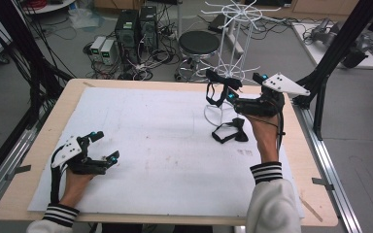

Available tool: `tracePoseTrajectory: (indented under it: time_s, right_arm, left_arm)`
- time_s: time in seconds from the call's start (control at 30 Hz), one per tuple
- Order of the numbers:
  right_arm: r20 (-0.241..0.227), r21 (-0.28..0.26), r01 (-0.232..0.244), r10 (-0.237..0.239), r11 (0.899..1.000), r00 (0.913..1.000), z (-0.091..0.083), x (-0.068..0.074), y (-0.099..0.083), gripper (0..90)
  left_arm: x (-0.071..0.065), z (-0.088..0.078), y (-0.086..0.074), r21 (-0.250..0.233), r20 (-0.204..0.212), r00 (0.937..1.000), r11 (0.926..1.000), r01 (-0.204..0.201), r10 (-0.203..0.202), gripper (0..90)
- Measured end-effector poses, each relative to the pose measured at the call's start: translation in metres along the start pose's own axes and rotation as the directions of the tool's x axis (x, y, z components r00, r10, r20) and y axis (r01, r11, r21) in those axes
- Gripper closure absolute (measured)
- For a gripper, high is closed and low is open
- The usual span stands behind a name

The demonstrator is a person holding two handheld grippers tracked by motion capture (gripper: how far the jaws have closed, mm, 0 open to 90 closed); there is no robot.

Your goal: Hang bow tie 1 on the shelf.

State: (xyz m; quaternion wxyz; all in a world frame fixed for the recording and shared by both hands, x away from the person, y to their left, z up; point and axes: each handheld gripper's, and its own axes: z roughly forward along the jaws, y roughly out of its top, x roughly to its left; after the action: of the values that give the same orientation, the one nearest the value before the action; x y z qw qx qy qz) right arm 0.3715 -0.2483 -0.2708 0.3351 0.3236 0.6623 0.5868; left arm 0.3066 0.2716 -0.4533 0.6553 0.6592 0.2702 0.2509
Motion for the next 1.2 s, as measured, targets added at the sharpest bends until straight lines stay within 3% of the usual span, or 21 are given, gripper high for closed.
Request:
tracePoseTrajectory:
  time_s: [0.23,0.7,0.9,1.2]
  right_arm:
    - [-0.027,-0.015,0.006,-0.006,1.000,0.9996,-0.006,0.006,0.001,0.6]
    - [-0.033,-0.004,0.000,0.000,1.000,0.9995,-0.034,0.010,-0.022,0.6]
    - [-0.030,0.031,0.016,-0.015,0.999,0.9994,-0.044,0.011,-0.040,0.6]
    - [-0.012,0.090,-0.016,0.018,0.996,0.9998,-0.056,0.011,-0.078,0.6]
  left_arm:
    - [0.000,0.000,0.000,-0.001,-0.003,1.0000,1.0000,0.002,-0.002,1.8]
    - [0.000,0.000,0.000,0.000,-0.005,1.0000,1.0000,0.001,-0.001,1.8]
    - [0.000,0.000,0.000,0.001,-0.002,1.0000,1.0000,-0.002,0.002,1.8]
    - [-0.001,0.000,0.000,-0.001,-0.005,1.0000,1.0000,-0.002,0.002,1.8]
